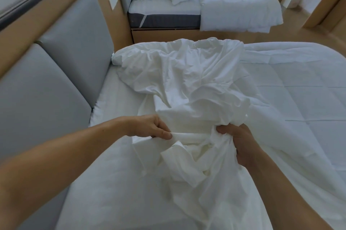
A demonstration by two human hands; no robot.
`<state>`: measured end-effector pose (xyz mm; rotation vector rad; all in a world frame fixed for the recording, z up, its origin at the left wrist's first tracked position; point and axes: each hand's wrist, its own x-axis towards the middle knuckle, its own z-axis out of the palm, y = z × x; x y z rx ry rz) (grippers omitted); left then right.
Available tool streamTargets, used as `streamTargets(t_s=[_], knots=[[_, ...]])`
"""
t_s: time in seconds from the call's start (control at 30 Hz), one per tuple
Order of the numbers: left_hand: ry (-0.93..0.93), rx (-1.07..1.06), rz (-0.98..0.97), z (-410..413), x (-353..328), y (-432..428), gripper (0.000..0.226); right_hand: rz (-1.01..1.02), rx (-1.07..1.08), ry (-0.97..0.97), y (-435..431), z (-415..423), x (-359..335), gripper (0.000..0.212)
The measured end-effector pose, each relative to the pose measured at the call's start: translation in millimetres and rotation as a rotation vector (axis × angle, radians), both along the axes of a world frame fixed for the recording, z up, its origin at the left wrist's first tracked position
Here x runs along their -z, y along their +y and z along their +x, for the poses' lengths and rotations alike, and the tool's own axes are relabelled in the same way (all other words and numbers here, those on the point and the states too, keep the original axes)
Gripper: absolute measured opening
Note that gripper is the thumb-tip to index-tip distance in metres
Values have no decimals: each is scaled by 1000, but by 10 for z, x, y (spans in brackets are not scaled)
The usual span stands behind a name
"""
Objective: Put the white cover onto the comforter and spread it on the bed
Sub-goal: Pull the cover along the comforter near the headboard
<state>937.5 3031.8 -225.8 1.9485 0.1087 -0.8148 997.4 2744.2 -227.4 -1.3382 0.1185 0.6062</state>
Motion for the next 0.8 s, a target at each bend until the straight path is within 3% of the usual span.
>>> streamTargets(t_s=[0.2,0.3,0.43,0.53,0.67,0.73,0.8], knots=[[-93,-222,-176,121,-250,9,32,11,-25,-11,58,-72,8,36],[-62,-243,-280,117,-344,26,23,20,-13,-25,72,-78,-1,36],[-40,-182,-172,22,-444,126,4,41,47,-42,-4,-39,-51,35],[-112,-122,-28,12,-612,192,13,30,36,-89,12,-54,-82,35],[-334,-249,-52,52,-761,34,12,59,-71,-92,159,-141,-111,43],[-306,-159,74,13,-680,-135,16,125,-79,-57,197,-164,-127,48],[-312,-160,83,11,-646,-295,17,213,-65,-26,221,-171,-154,47]])
